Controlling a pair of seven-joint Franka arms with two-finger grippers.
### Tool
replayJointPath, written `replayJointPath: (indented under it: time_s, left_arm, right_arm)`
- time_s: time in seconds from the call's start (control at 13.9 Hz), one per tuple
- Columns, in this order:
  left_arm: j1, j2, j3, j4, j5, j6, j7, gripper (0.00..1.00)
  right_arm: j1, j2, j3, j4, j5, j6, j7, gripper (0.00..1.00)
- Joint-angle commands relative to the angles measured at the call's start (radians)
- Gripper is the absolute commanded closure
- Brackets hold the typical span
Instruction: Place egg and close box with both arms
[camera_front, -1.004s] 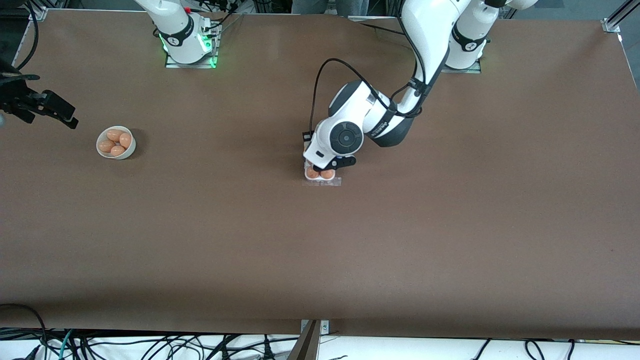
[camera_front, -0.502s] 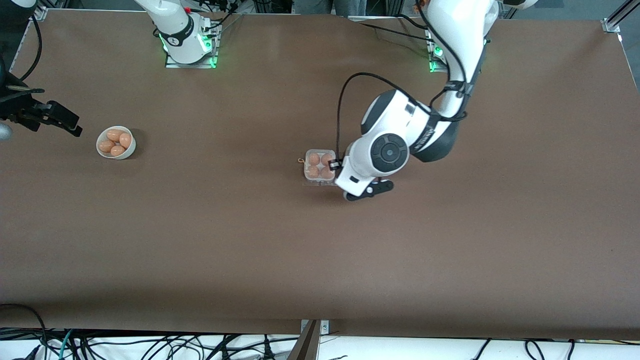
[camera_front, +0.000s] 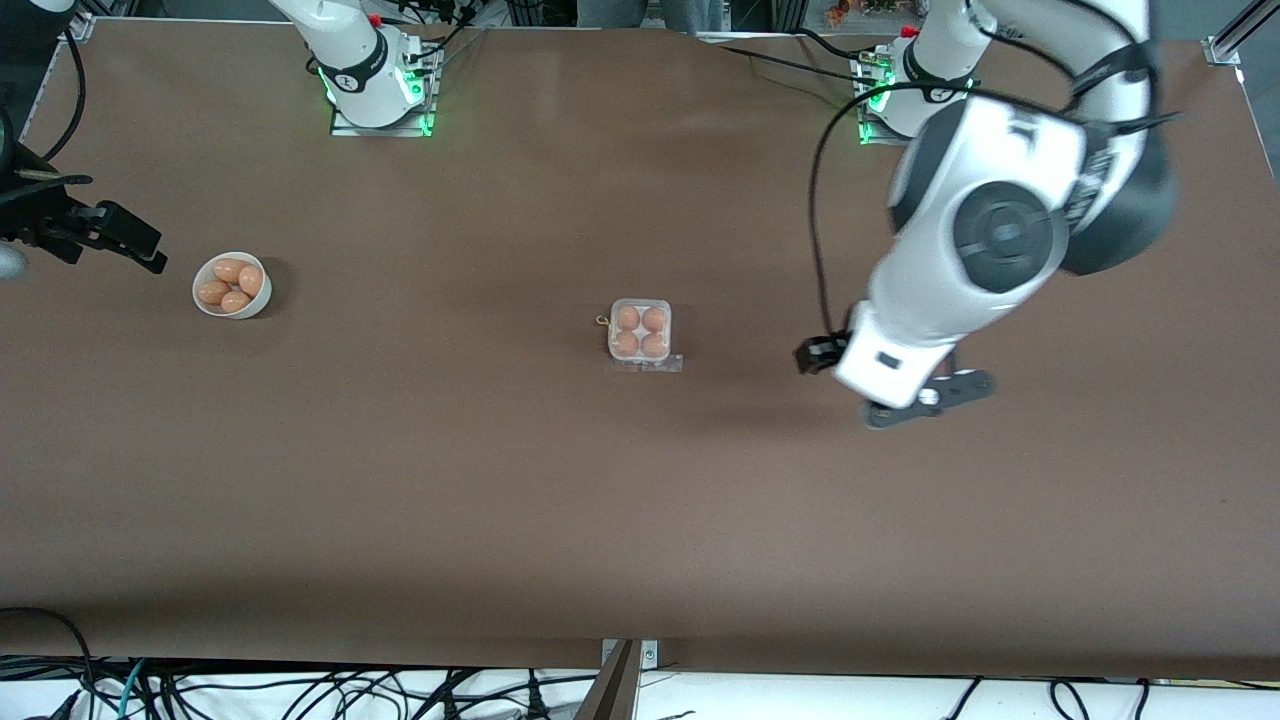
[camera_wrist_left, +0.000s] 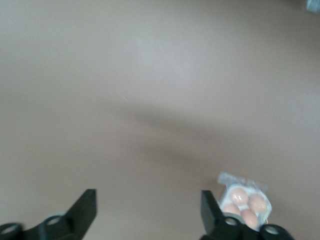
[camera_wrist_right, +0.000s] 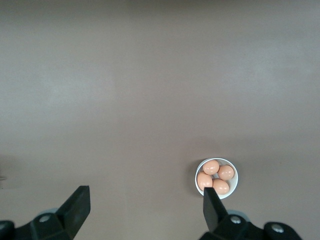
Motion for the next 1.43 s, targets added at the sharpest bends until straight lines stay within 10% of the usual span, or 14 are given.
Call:
replayJointPath:
  time_s: [0.0,0.5,0.86,1.36]
  left_arm:
    - [0.015,-0.013,0.080,0.015,0.022,-0.019,0.112,0.00]
    - [0.090,-0.039,0.210,0.015,0.020,-0.047,0.287,0.00]
    - [0.452,-0.158,-0.131,-0.024,0.045,-0.050,0.396,0.00]
    - [0.535,-0.398,-0.315,-0.467,0.158,0.135,0.464,0.00]
  right_arm:
    - [-0.012,0.004,0.010,0.017,0.016,-0.012,-0.014,0.00]
    - [-0.012,0.002,0.010,0.017,0.016,-0.012,-0.017,0.00]
    - [-0.012,0.004,0.010,0.017,0.016,-0.012,-0.017,0.00]
    - [-0.012,0.004,0.010,0.016,0.016,-0.012,-0.017,0.00]
